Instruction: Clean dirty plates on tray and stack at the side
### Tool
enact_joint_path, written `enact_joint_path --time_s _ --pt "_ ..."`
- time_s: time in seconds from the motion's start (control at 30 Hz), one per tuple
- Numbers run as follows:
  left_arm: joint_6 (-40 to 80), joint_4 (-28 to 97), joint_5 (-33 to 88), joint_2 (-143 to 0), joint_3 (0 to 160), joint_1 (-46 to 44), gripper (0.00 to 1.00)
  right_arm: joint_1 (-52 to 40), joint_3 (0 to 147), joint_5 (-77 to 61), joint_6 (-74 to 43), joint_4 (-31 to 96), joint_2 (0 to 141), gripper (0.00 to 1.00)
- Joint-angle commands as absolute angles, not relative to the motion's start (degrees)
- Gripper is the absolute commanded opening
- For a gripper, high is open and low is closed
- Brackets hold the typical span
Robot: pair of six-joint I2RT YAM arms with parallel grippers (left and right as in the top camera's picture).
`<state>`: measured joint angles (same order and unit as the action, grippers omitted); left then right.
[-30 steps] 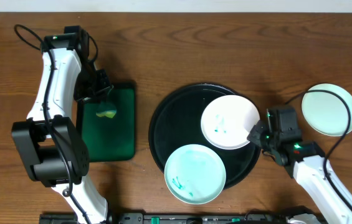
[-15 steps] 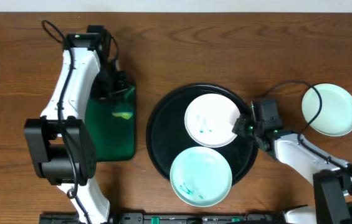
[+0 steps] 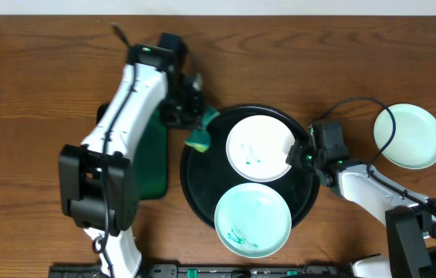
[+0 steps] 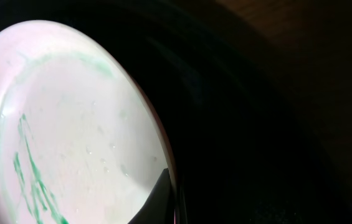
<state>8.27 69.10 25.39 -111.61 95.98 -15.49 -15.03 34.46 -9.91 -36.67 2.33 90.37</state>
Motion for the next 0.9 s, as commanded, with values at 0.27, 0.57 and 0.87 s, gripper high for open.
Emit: enact_joint_path --time_s 0.27,0.57,0.87 --pt "13.3 64.9 31.4 -112.0 95.8 -26.4 0.07 -16.3 33.8 -12.7 -35.5 3.6 92.5 0.01" --pt "12.4 57.0 44.7 -120.1 95.8 -31.0 0.07 -16.3 33.8 -12.8 -35.0 4.1 92.5 0.01" --pt "9.6 50.4 51.8 -126.8 95.8 -31.2 0.07 -16.3 33.8 -12.8 -34.1 6.1 92.5 0.01"
